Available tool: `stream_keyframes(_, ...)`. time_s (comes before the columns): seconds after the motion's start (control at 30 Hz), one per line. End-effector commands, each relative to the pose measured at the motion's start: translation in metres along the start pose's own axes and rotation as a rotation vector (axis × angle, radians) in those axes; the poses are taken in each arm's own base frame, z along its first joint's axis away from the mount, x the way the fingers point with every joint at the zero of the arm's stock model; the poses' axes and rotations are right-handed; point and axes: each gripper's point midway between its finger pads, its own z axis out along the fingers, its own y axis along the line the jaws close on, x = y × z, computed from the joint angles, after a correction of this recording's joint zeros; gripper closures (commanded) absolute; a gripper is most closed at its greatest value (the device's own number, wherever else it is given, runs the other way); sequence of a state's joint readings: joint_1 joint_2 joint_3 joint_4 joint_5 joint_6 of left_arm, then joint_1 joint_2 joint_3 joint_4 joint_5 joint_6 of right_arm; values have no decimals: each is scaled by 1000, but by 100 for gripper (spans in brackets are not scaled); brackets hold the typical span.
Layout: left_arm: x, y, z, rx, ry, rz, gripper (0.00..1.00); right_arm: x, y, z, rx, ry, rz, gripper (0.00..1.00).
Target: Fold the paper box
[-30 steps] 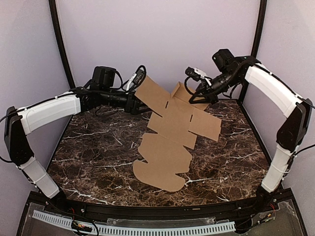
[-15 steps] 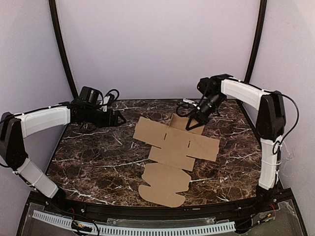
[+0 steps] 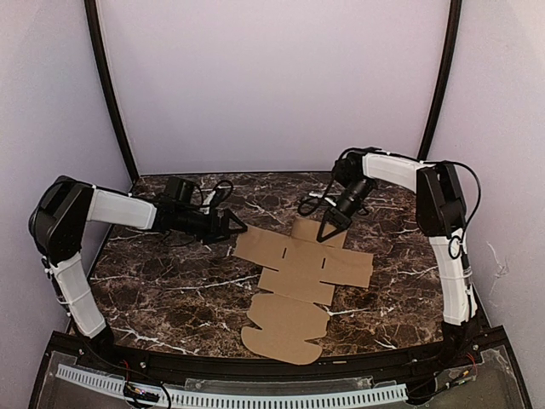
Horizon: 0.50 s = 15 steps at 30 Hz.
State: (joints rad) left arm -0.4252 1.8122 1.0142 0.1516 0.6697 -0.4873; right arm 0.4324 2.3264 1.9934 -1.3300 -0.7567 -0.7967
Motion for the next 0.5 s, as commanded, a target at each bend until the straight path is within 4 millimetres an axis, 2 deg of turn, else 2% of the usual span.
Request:
stream_keyframes(0.0,8,-15,8,75,57,33,5,-3,4,-4,-12,-24,-19,100)
stream_keyframes(0.13,23,-30,24,181,127,13,24,-3,-6,4,-9,-31,10,100)
stream_keyframes(0.17,24,-33,27,194,135,12,35,-4,-10,6,-3,-34,18,100)
stream_keyframes(0.2,29,-34,30,208,155,7,40,-4,-12,7,-1,-36,24,100)
stream_keyframes(0.23,29,-35,32,213,161,6,50,-4,-14,7,5,-36,30,95)
stream_keyframes(0.27,32,-32,35,208,171,-4,55,-5,-16,6,15,-39,34,91)
stream_keyframes(0.3,31,-31,36,203,170,-4,64,-5,-17,2,27,-40,34,87)
stream_keyframes(0.33,31,-29,38,194,178,-12,69,-5,-16,-4,44,-43,32,82)
stream_keyframes(0.4,33,-24,40,171,190,-13,84,-10,-12,-26,83,-82,26,77)
stream_keyframes(0.47,33,-21,41,154,193,-9,88,-17,-4,-49,127,-120,12,70)
